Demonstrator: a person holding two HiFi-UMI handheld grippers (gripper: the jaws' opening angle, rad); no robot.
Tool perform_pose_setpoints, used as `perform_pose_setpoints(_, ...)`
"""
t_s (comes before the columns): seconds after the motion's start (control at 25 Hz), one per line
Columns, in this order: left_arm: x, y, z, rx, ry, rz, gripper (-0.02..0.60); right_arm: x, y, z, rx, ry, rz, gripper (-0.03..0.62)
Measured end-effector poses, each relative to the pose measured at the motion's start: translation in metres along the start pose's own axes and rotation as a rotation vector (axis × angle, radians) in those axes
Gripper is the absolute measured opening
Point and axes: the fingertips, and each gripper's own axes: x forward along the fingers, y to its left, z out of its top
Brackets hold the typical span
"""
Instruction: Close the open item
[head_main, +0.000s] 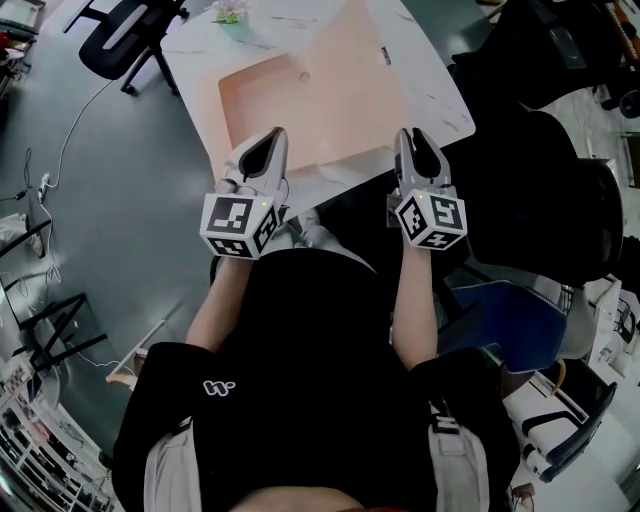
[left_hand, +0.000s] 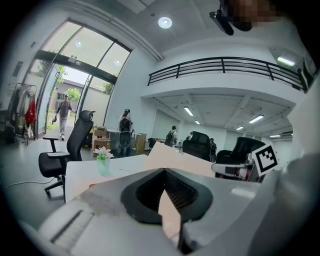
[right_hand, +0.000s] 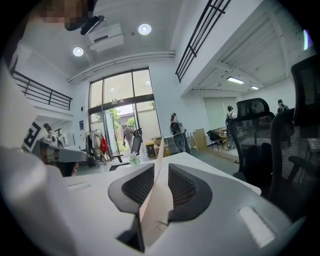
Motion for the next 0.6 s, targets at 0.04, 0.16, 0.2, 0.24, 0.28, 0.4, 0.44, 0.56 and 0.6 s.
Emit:
perform_pose_setpoints(0.04, -0.001, 0.002, 0.000, 0.000, 0.000, 0.006, 0.000, 0.002, 0.000, 0.000, -0.002, 0.001, 0.003, 0.078)
perform_pose_setpoints(0.16, -0.004, 0.006, -0.001, -0.003, -0.001, 0.021, 0.000, 0.007, 0.002, -0.001, -0.009, 0.008, 0.017, 0.067)
perform_pose_setpoints(0.2, -0.005, 0.008, -0.001, -0.005, 0.000, 0.026, 0.000, 0.009, 0.004, -0.002, -0.013, 0.010, 0.020, 0.055)
perform_pose_setpoints(0.24, -0.006, 0.010, -0.002, -0.006, 0.000, 0.030, 0.000, 0.009, 0.005, -0.002, -0.017, 0.009, 0.023, 0.033)
perform_pose_setpoints(0.28, -0.007, 0.011, -0.002, -0.006, 0.000, 0.034, 0.000, 0.010, 0.007, -0.001, -0.021, 0.006, 0.027, 0.028)
perform_pose_setpoints(0.4, -0.010, 0.015, -0.002, -0.010, -0.003, 0.047, 0.000, 0.010, 0.018, 0.004, -0.041, -0.002, 0.059, 0.021)
perform_pose_setpoints(0.44, -0.011, 0.015, -0.002, -0.012, -0.004, 0.051, 0.000, 0.010, 0.023, 0.006, -0.053, -0.002, 0.073, 0.021)
perform_pose_setpoints(0.56, -0.015, 0.018, -0.003, -0.019, -0.007, 0.064, 0.000, 0.009, 0.041, 0.011, -0.091, -0.004, 0.122, 0.020)
perform_pose_setpoints(0.6, -0.017, 0.019, -0.004, -0.022, -0.007, 0.068, 0.000, 0.009, 0.048, 0.013, -0.102, -0.006, 0.139, 0.020)
